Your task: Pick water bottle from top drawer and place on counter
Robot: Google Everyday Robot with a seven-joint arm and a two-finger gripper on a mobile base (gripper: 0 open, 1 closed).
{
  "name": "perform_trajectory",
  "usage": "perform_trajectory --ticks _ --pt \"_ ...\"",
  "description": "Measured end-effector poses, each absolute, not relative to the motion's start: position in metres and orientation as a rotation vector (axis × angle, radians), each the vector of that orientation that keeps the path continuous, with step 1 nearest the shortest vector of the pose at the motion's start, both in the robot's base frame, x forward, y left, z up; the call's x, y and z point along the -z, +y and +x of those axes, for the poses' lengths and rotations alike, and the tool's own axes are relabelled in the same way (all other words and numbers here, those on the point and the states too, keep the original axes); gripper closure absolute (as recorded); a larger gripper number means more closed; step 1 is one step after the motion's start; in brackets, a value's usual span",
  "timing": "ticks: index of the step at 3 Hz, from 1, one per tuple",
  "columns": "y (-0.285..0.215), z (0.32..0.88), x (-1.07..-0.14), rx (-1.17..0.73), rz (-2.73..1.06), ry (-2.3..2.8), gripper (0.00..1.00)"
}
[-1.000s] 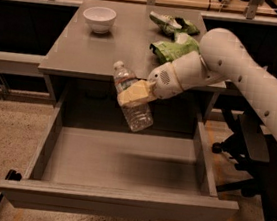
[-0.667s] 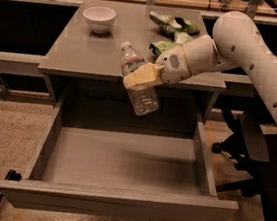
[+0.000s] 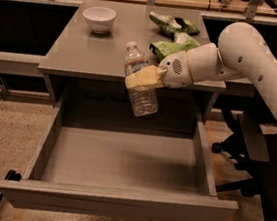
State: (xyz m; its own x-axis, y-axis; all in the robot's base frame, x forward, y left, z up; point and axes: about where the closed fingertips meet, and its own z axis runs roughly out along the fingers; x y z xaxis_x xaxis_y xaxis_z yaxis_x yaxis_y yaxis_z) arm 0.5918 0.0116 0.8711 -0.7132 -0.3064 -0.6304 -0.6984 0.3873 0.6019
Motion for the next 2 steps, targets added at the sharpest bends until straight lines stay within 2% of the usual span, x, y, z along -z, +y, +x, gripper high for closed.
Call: perform_trajectory --ticks 2 --pt "0.021 0.682 -0.918 -1.209 -0.645 1.907 1.0"
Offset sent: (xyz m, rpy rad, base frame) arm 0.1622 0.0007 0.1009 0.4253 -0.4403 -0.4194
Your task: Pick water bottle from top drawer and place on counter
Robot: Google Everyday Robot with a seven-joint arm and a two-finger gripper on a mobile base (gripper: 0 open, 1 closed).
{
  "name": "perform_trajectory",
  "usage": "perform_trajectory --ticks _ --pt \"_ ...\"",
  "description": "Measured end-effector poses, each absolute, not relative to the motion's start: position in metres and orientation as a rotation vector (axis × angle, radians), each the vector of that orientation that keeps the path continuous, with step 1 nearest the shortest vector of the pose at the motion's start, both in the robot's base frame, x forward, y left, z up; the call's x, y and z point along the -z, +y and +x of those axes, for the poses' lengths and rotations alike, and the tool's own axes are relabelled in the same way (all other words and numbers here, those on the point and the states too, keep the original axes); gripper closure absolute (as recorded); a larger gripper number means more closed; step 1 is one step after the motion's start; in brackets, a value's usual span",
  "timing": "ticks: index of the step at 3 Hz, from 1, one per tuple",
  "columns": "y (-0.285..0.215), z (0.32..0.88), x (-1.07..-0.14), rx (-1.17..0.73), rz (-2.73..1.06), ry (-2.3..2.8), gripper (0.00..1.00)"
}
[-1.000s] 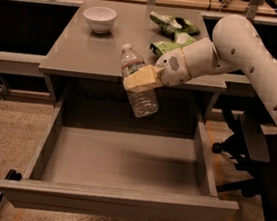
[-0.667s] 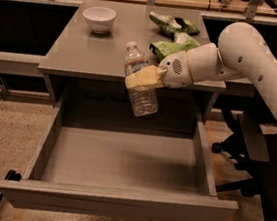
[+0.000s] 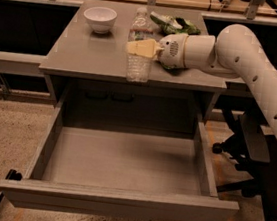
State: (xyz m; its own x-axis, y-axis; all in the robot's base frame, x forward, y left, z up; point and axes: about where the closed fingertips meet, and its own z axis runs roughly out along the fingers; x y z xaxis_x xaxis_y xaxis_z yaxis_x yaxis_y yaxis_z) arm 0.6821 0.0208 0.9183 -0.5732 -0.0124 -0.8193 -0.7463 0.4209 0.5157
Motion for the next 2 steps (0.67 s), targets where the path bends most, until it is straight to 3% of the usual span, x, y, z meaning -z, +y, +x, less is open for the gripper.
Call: perform_trajectory --ticks 2 --pt "0.0194 0.6991 -0.9248 -1.157 -0.534 1.86 1.0"
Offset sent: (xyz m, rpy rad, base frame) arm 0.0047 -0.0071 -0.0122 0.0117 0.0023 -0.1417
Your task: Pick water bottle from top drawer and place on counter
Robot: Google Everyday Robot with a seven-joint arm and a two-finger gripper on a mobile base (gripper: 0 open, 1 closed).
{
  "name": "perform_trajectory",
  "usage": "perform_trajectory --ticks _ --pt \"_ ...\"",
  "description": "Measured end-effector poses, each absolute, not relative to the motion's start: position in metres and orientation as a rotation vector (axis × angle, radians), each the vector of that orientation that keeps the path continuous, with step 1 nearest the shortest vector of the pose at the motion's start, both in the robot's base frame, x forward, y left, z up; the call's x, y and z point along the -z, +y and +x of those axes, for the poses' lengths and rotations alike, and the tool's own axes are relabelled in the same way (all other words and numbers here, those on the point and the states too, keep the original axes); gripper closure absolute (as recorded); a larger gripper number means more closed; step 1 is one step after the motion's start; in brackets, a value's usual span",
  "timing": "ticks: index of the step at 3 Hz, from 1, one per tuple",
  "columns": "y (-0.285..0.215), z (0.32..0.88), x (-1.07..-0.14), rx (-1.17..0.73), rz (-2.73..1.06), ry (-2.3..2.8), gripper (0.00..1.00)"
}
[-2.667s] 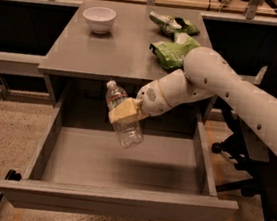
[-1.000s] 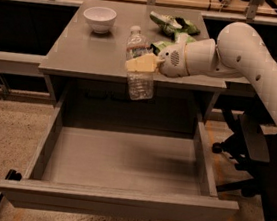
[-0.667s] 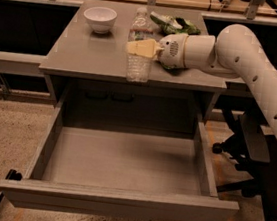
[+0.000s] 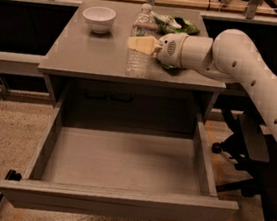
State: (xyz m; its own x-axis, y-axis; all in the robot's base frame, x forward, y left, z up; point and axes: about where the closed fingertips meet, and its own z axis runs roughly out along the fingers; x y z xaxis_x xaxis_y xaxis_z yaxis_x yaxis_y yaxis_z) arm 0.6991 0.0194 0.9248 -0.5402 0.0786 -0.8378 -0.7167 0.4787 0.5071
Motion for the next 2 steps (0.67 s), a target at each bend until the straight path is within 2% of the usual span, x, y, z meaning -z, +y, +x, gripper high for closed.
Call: perform_trajectory --ticks 1,2 --pt "0.042 0.71 -0.926 -1.162 -0.552 1.806 1.0" --pt "0.077 0.739 -0.928 -1.18 -0.592 1.731 0.74"
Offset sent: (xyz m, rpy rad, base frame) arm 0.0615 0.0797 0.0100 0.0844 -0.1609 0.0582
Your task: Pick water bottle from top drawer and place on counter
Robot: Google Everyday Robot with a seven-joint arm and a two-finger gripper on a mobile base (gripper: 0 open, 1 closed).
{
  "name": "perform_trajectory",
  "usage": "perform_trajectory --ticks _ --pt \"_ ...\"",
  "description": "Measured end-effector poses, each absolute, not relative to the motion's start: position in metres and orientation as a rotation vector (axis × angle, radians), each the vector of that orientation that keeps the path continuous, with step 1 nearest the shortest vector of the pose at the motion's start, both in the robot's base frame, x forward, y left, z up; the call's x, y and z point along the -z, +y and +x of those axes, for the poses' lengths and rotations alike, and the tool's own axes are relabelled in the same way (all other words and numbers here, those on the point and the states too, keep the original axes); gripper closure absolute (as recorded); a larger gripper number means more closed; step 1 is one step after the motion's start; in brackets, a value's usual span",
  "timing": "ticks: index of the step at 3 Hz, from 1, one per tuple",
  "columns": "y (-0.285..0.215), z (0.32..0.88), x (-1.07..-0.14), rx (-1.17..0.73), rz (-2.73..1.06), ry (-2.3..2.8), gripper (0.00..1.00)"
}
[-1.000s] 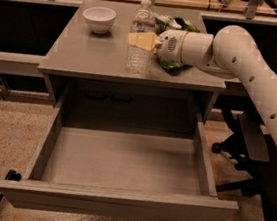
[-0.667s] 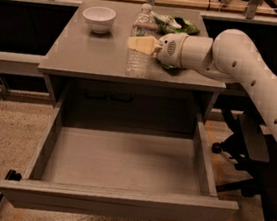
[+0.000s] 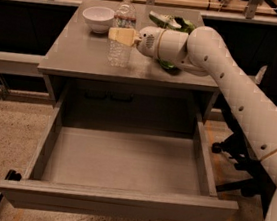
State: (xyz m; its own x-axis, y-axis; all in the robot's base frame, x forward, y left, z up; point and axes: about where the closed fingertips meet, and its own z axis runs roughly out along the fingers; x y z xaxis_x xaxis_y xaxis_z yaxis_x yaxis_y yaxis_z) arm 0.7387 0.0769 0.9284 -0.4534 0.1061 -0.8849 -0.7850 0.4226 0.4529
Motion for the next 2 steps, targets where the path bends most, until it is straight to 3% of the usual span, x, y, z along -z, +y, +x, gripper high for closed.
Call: perform_trajectory --ticks 2 --pt "0.112 0.774 -0.922 -1.171 -0.624 1.731 0.27"
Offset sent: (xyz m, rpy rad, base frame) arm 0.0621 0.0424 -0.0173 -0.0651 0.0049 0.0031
